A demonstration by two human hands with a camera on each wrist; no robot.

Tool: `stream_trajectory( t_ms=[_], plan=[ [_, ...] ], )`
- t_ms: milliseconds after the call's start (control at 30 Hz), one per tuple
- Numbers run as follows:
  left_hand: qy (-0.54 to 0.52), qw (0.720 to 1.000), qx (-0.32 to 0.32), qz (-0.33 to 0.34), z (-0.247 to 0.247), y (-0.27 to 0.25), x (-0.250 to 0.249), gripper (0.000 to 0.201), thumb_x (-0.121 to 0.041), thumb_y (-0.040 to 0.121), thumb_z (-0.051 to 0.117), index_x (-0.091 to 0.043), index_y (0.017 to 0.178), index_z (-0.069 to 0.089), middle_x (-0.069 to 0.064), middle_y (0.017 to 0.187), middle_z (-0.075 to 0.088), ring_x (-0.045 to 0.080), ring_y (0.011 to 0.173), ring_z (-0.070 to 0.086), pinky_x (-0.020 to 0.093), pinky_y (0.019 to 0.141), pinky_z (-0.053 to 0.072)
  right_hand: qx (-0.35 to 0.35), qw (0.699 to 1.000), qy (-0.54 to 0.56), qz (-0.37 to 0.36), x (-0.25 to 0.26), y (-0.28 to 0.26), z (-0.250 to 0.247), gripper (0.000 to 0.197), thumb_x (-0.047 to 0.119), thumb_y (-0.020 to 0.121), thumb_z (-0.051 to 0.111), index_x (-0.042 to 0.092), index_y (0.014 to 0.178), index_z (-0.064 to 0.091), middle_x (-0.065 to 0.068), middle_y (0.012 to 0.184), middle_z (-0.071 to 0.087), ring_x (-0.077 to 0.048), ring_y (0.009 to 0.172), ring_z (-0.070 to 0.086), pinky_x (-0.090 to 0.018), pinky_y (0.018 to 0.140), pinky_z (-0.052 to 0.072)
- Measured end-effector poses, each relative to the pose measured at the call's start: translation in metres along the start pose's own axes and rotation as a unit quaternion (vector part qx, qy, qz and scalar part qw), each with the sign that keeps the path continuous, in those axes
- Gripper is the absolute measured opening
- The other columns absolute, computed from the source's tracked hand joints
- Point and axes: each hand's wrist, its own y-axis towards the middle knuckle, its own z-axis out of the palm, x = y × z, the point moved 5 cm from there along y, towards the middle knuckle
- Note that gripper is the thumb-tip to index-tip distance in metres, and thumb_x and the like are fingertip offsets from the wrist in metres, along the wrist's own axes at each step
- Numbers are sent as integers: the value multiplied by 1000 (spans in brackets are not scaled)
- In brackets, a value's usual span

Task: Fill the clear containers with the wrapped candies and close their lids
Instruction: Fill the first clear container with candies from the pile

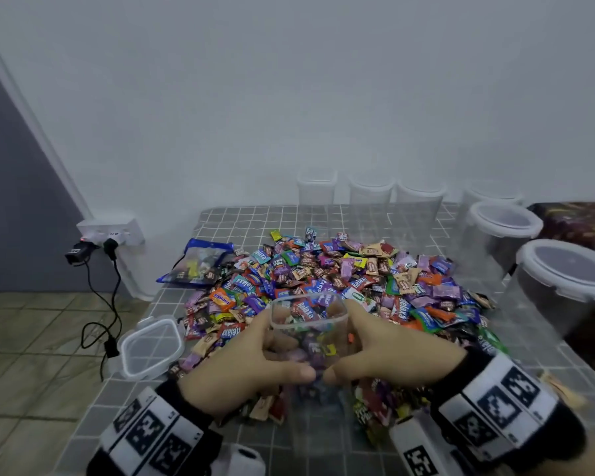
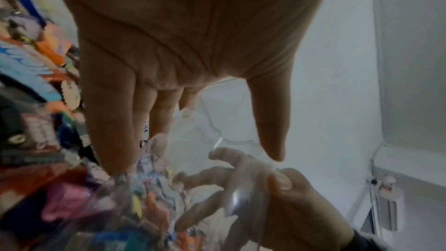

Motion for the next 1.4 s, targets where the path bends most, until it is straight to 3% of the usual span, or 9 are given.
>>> stream_trajectory(
  t_ms=[100,233,333,533,667,767,867,1267,1400],
  plan=[
    [1,999,-5,39,4,-3,-12,78,-2,60,85,-27,120,41,-10,103,70,3,90,68,16,71,51,-10,999,-30,-10,6,-2,-3,69,28,76,75,34,123,26,7,109,60,-8,93,62,-30,83,52],
    [86,994,-32,58,2,-4,-14,91,-22,58,87,-42,127,30,-14,120,56,-5,102,60,19,87,51,-32,997,-67,-30,8,-4,-1,73,29,76,76,35,124,22,10,118,52,-5,99,60,-29,84,51],
    [141,986,-42,79,3,-5,-17,82,-18,67,84,-49,120,29,-30,112,51,-17,102,52,16,92,47,-51,994,-86,-39,6,-3,1,80,30,75,76,35,129,17,8,128,44,-9,108,55,-30,89,51],
    [192,975,-47,104,2,-1,-17,92,-26,66,84,-51,126,20,-33,112,52,-22,103,48,6,87,42,-65,991,-109,-46,3,-1,0,84,35,73,76,34,131,15,10,127,43,-14,111,55,-36,93,50],
    [284,951,-38,114,-1,-3,-22,94,-39,61,83,-68,117,13,-55,110,39,-26,105,42,3,86,37,-65,987,-139,-56,-1,1,-3,92,44,69,77,39,134,13,18,126,50,-8,114,53,-33,97,46],
    [364,927,-13,96,-13,-1,-23,93,-53,53,75,-69,120,14,-43,122,40,-17,116,40,17,99,38,-55,963,-258,-55,-7,1,-10,104,50,68,76,36,146,9,13,143,36,-8,126,39,-32,105,38],
    [471,881,-7,51,-33,11,-17,94,-51,62,74,-48,139,21,-24,141,33,0,127,35,33,105,37,-40,922,-386,-11,-18,4,-18,99,50,73,72,29,149,11,7,147,26,-14,130,29,-34,105,36],
    [602,789,22,-116,-47,98,-6,114,-69,66,66,-34,149,-5,4,159,-4,28,144,15,50,111,30,10,885,-454,104,-49,84,-40,116,69,65,69,35,149,-3,-8,155,11,-34,137,27,-52,102,40],
    [601,792,53,-95,-38,100,-11,71,-54,83,59,-44,144,24,6,145,41,28,128,45,44,100,45,29,887,-443,126,-49,94,-40,96,60,78,65,34,149,6,-11,151,21,-35,129,39,-51,98,44]
  ],
)
